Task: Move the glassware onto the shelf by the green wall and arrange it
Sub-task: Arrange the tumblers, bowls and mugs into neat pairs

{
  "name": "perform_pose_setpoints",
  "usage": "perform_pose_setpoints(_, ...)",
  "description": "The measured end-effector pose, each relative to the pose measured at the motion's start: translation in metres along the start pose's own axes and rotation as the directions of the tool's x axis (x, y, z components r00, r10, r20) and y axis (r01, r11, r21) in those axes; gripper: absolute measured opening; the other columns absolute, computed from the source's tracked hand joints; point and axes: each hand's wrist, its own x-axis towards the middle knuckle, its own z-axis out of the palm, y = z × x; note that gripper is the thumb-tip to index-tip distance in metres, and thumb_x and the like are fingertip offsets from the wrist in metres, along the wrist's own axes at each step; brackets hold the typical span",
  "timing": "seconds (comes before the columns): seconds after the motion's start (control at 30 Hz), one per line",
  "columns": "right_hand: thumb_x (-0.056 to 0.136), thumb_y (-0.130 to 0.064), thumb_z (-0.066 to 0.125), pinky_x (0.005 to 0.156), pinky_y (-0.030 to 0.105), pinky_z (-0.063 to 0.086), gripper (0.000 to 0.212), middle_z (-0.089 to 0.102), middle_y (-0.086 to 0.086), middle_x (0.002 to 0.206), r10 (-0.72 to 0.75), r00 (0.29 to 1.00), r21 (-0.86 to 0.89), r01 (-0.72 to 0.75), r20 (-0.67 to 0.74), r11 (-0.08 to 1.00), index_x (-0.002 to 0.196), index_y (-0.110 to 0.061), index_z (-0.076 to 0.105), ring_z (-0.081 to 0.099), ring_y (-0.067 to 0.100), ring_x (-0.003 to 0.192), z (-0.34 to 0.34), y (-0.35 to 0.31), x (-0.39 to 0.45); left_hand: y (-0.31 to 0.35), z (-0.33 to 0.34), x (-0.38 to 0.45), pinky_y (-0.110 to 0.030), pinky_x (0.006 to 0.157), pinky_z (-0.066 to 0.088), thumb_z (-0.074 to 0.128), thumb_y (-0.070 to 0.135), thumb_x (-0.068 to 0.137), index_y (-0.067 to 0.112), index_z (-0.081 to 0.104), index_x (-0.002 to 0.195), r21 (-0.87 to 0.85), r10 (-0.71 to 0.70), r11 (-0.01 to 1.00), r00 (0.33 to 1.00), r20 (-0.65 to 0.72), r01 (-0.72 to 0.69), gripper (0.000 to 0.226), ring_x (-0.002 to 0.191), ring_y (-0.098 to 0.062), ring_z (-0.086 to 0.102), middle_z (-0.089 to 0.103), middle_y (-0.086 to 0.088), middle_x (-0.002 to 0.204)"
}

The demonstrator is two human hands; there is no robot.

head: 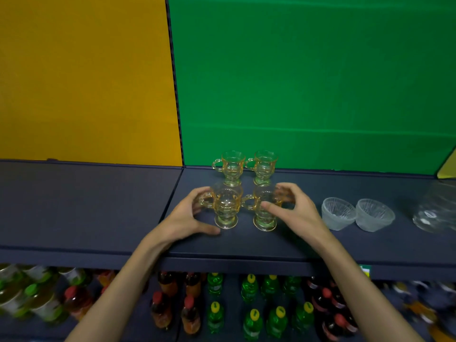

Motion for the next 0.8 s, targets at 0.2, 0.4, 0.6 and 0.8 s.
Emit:
perform_pose_setpoints(0.2,0.086,-0.049,0.067,0.09,0.026,0.047,0.043,0.064,-0.01,0.12,-0.03,0.998,0.0,0.03,-0.047,1.0,0.122,-0.026,0.062,0.059,0.005,0.109,-0.009,-0.013,0.014,0.005,-0.044,0.016,-0.038,0.117,0.034,0.093,0.038,0.06,0.038,0.046,0.144,0.418,-0.006,0.908,1.0,-0.015,0.011,0.096,0.139,-0.011,0.042,0.048,0.011,0.149)
perform_pose_setpoints(0.4,0.087,-0.037,0.069,0.099,0.042,0.049,0.039,0.066,-0.007,0.115,-0.008,0.995,-0.147,-0.006,-0.101,0.989,0.123,-0.022,0.062,0.062,0.012,0.103,-0.015,-0.01,0.051,0.018,-0.055,0.05,-0.041,0.114,0.035,0.081,0.034,0.08,0.025,0.046,0.146,0.64,0.081,0.768,0.989,-0.126,0.019,0.075,0.139,-0.022,0.043,0.047,-0.003,0.151)
perform_pose_setpoints(0.6,0.084,-0.036,0.07,0.099,0.04,0.047,0.058,0.062,0.003,0.129,-0.003,0.998,-0.357,-0.021,-0.067,0.934,0.137,-0.02,0.051,0.062,0.024,0.11,-0.023,-0.014,0.101,0.041,-0.051,0.089,-0.044,0.113,0.037,0.073,0.046,0.086,0.025,0.043,0.149,0.697,0.168,0.717,0.976,-0.139,-0.024,0.073,0.14,-0.025,0.042,0.046,-0.004,0.154)
perform_pose_setpoints(0.8,0.083,-0.038,0.072,0.108,0.046,0.041,0.076,0.051,0.012,0.145,0.016,0.999,-0.501,0.001,0.03,0.866,0.149,-0.02,0.038,0.052,0.031,0.129,-0.017,-0.018,0.139,0.068,-0.032,0.12,-0.048,0.112,0.037,0.065,0.061,0.086,0.028,0.038,0.152,0.801,0.236,0.597,0.965,-0.115,-0.05,0.078,0.141,-0.026,0.042,0.044,-0.003,0.156)
